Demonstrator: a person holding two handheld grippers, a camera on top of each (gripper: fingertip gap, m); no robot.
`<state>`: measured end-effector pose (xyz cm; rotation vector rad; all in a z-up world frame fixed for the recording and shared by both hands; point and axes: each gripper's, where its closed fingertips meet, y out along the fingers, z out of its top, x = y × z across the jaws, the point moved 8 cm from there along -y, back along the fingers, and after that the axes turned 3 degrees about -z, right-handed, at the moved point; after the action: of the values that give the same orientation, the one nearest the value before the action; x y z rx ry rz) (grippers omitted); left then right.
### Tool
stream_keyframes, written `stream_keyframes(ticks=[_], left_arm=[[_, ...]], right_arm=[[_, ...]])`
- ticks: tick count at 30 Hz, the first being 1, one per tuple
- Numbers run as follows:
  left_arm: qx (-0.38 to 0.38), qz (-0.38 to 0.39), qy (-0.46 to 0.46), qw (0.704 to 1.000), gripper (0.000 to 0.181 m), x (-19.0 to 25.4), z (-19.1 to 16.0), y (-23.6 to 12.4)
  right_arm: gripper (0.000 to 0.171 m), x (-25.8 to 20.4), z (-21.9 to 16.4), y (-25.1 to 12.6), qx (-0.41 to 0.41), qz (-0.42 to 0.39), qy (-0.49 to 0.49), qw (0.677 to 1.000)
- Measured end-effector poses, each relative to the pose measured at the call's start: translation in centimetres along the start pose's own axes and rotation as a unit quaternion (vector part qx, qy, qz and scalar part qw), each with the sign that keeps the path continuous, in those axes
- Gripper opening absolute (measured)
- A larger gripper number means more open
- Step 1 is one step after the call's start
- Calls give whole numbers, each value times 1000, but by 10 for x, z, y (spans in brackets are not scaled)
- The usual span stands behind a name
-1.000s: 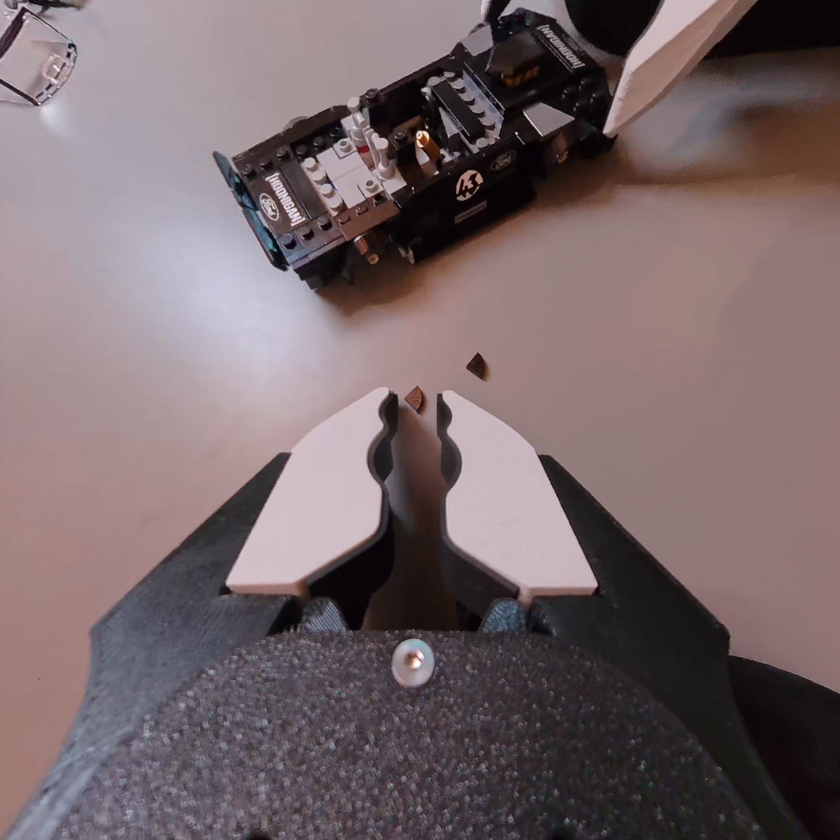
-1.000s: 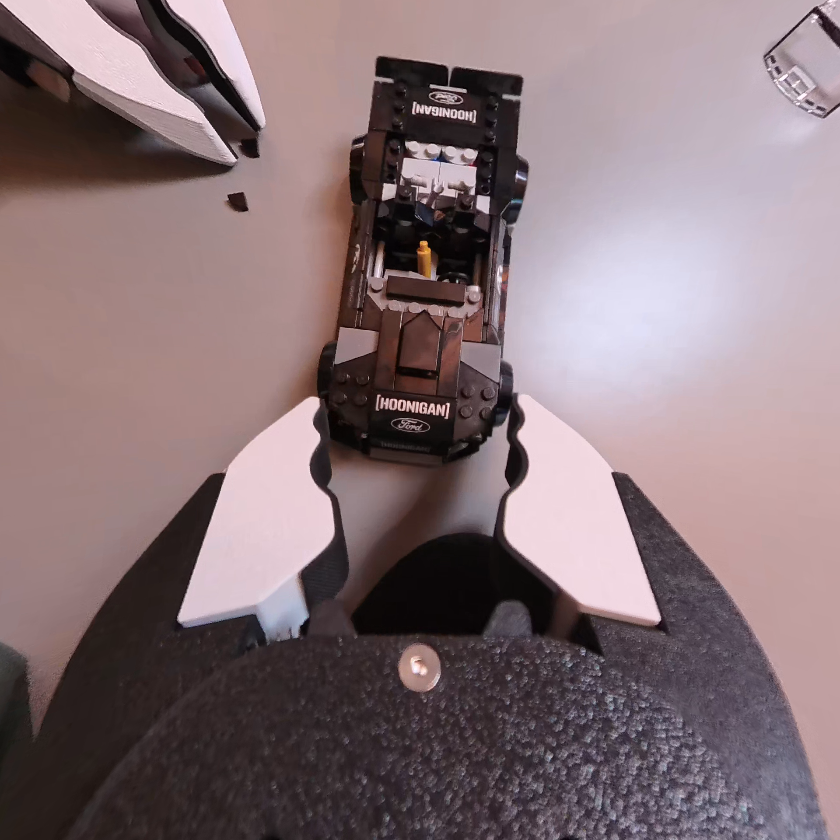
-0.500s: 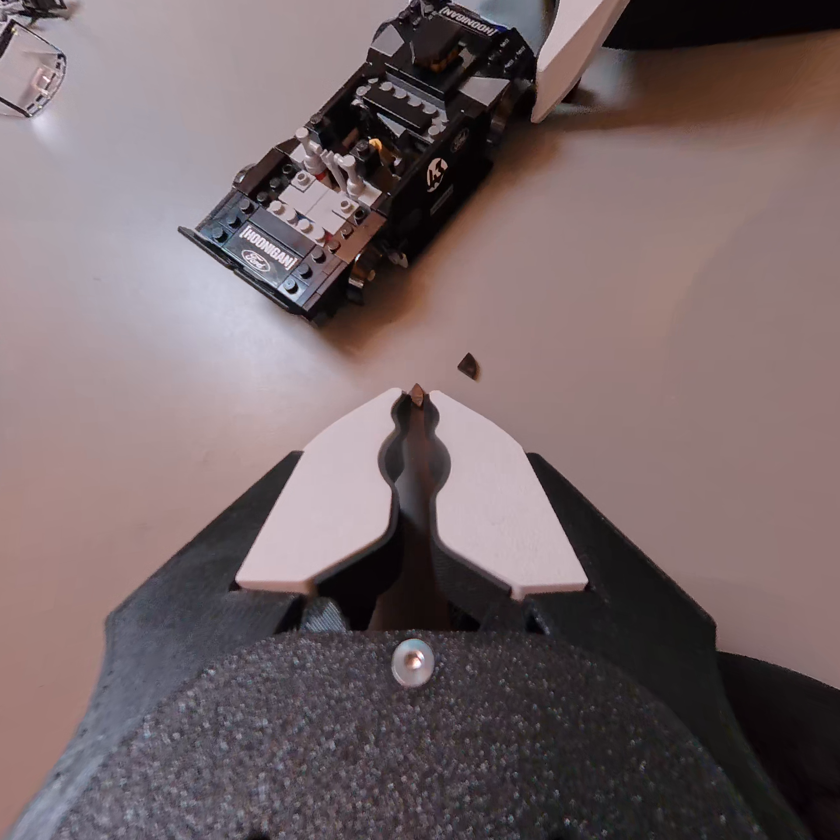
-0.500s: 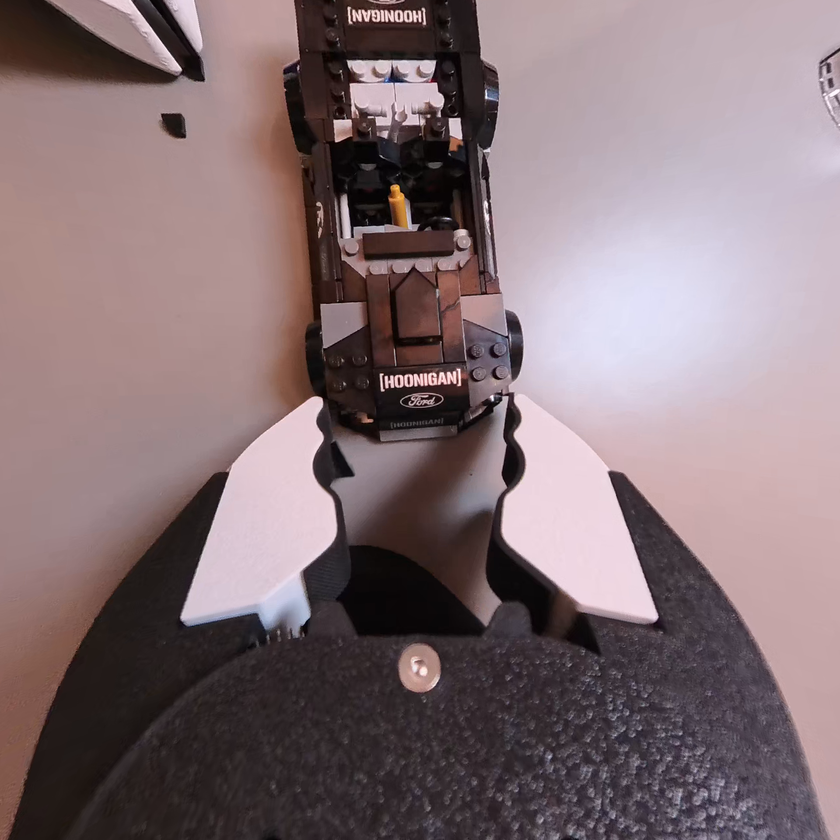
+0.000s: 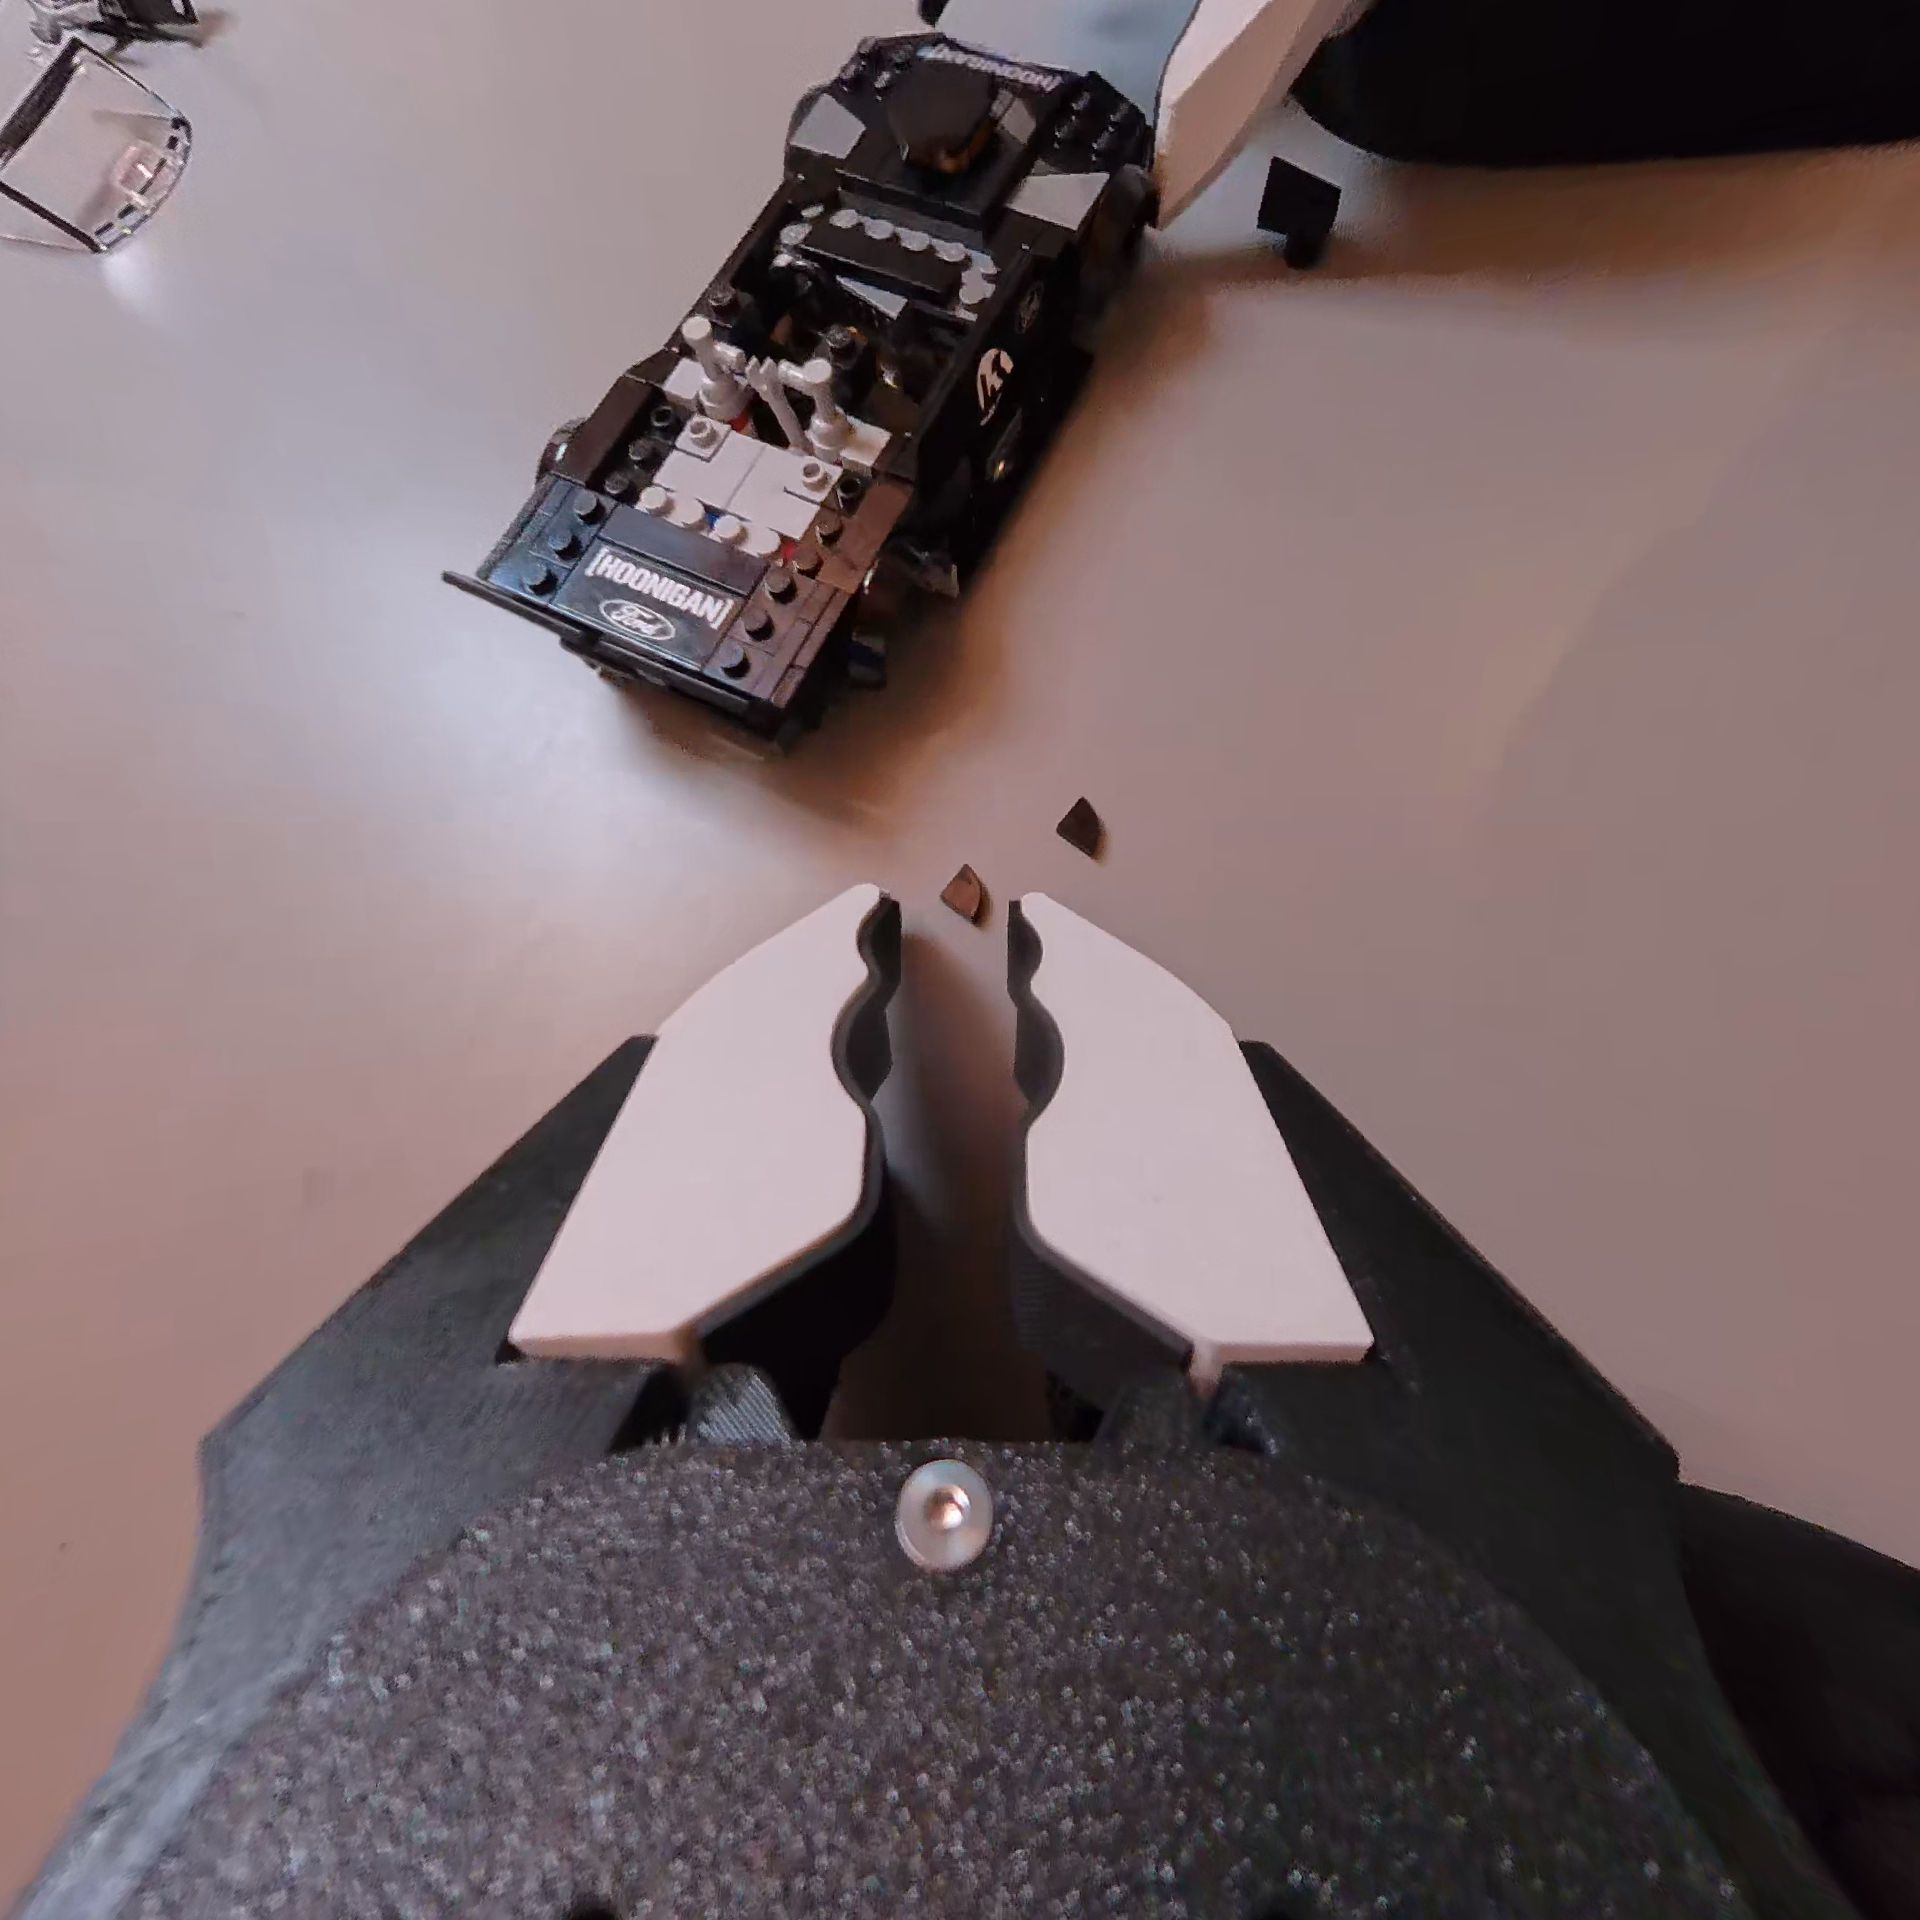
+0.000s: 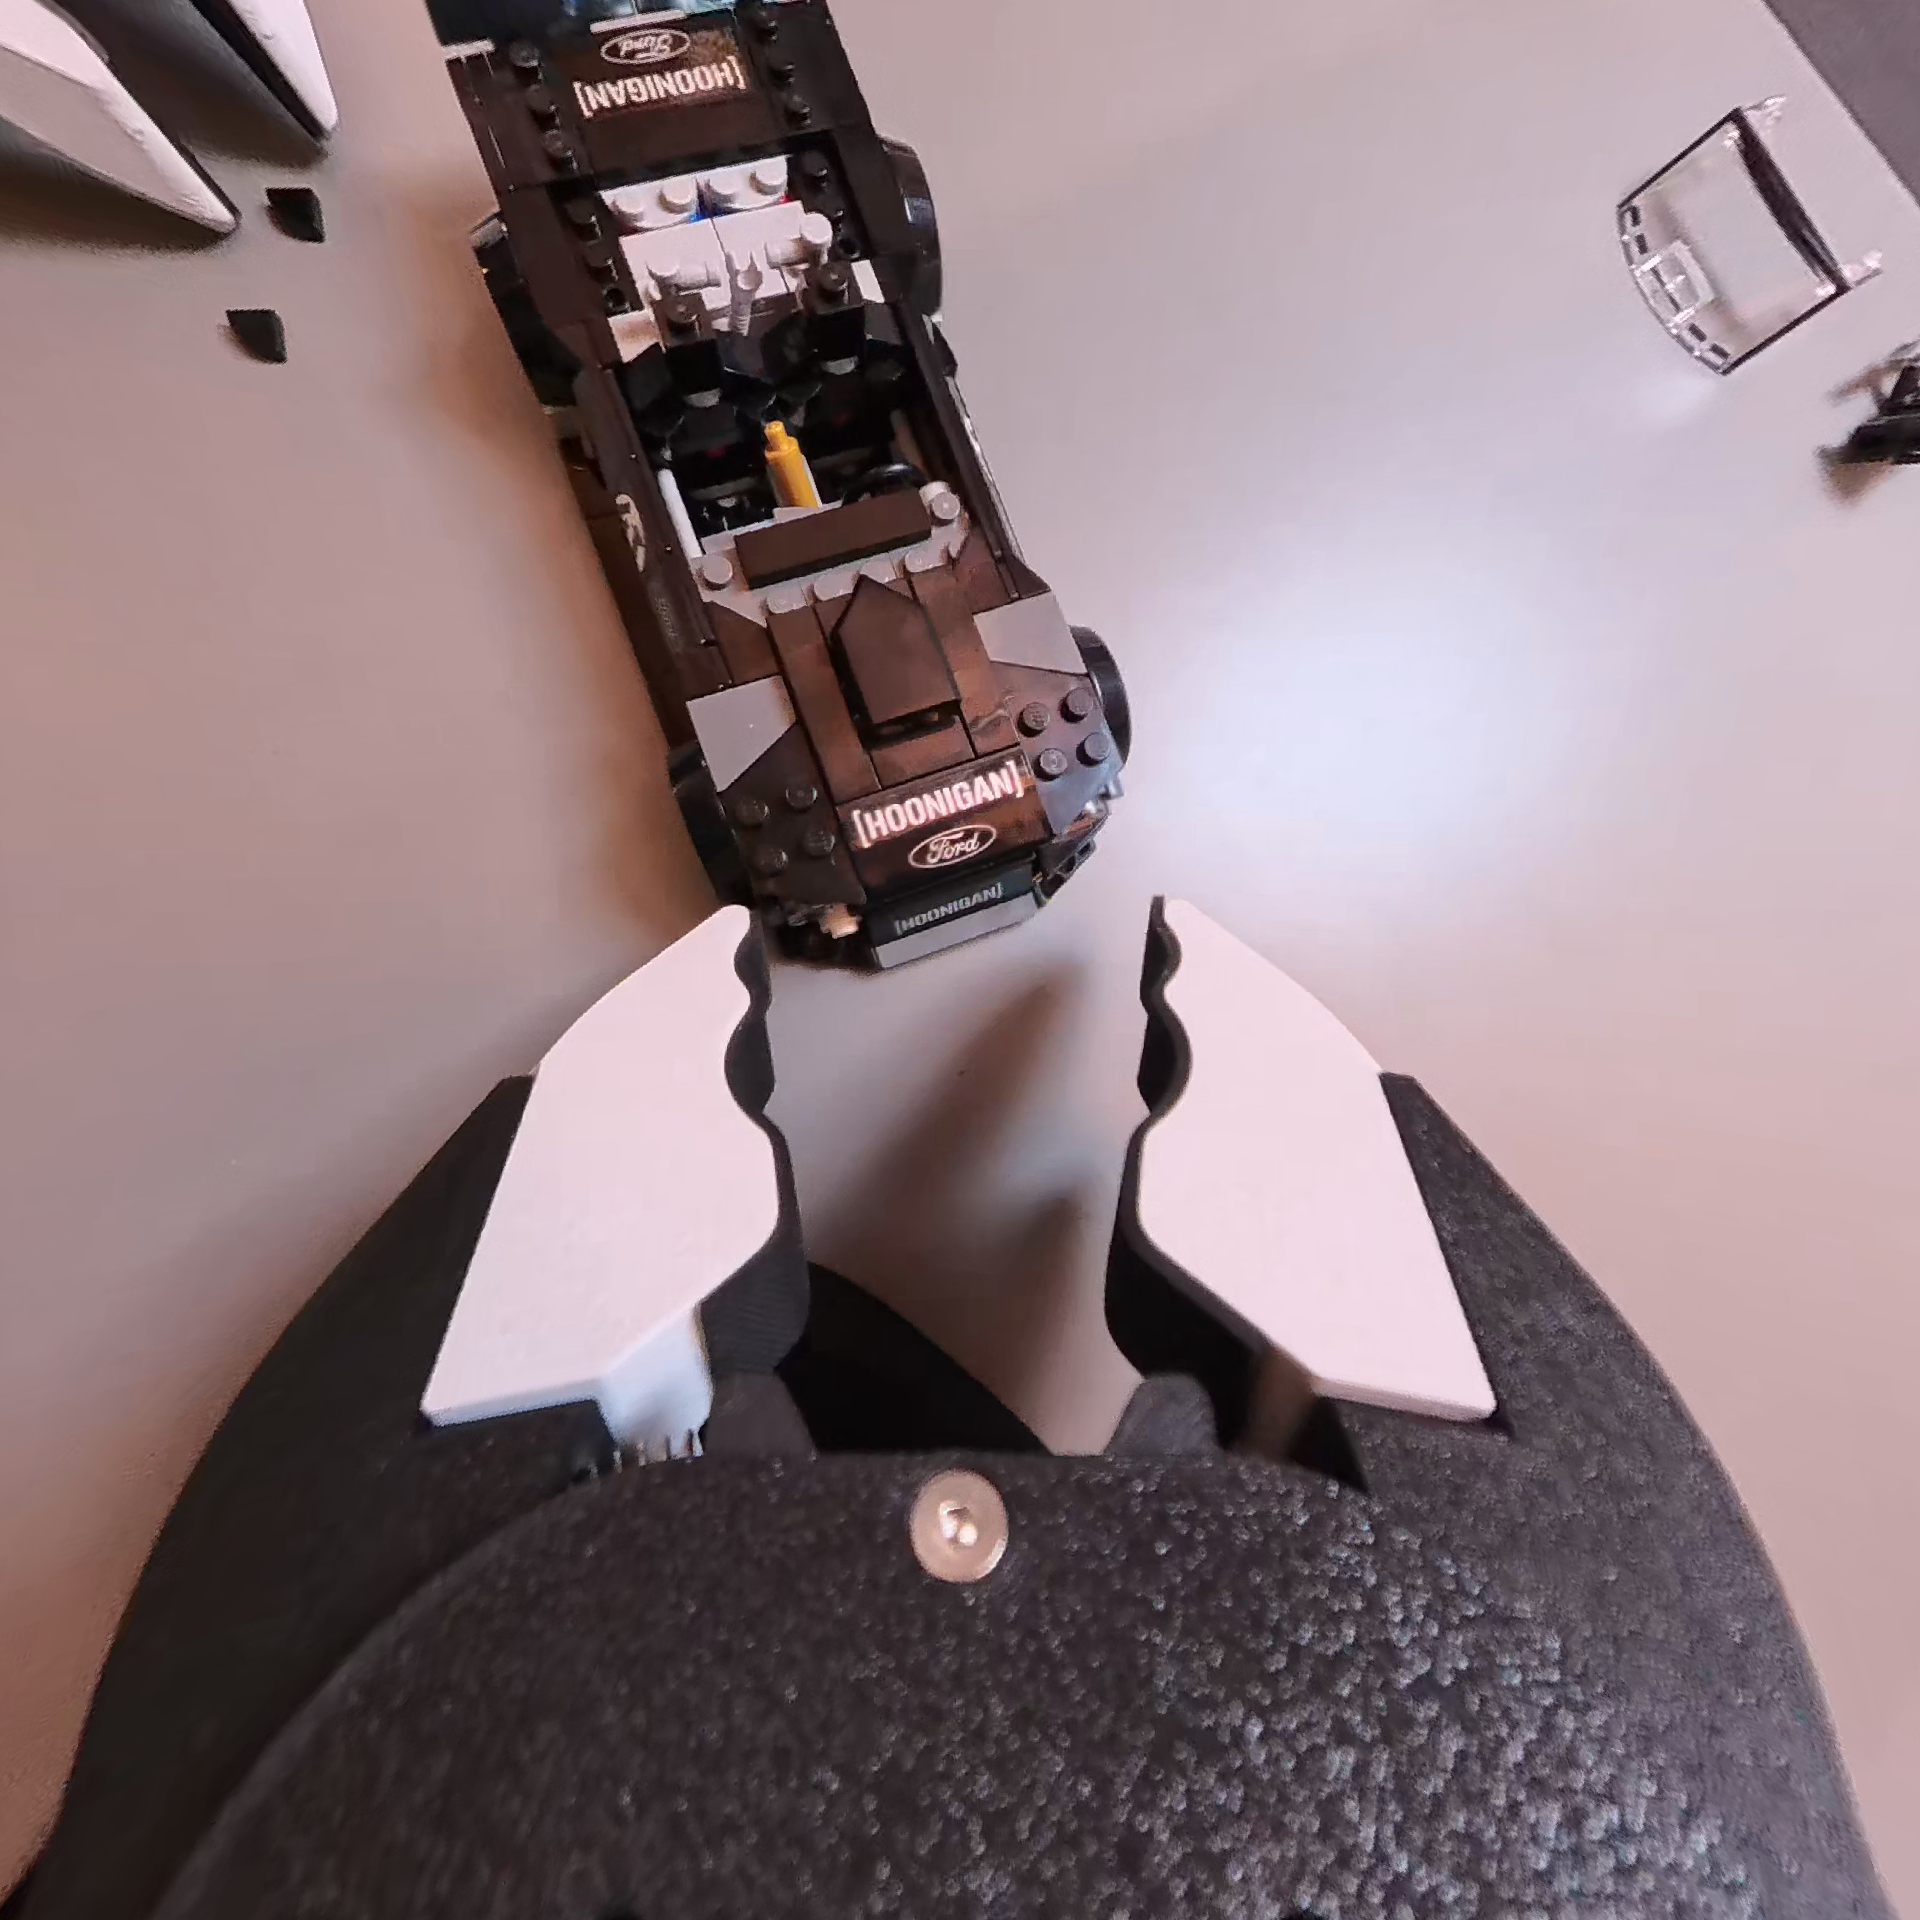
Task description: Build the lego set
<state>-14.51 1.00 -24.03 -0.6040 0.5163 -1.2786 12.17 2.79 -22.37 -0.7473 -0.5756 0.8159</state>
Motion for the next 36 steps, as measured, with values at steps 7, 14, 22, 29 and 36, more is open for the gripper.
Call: stream_keyframes(ticks=[7,14,22,29,36], left_arm=[[-11,11,-2,1000,27,0,1,0],[-20,-5,-30,999,31,1,1,0],[-33,-11,-40,999,19,0,7,5],[-42,-15,-43,998,11,3,9,6],[-41,-8,-27,999,8,4,9,6]], right_arm=[[69,0,1,-3,17,-4,7,1000],[68,1,2,-7,41,-13,11,999],[66,1,0,-8,56,-14,15,998],[67,-2,3,-7,65,-2,6,998],[79,6,16,1,88,63,-16,994]])
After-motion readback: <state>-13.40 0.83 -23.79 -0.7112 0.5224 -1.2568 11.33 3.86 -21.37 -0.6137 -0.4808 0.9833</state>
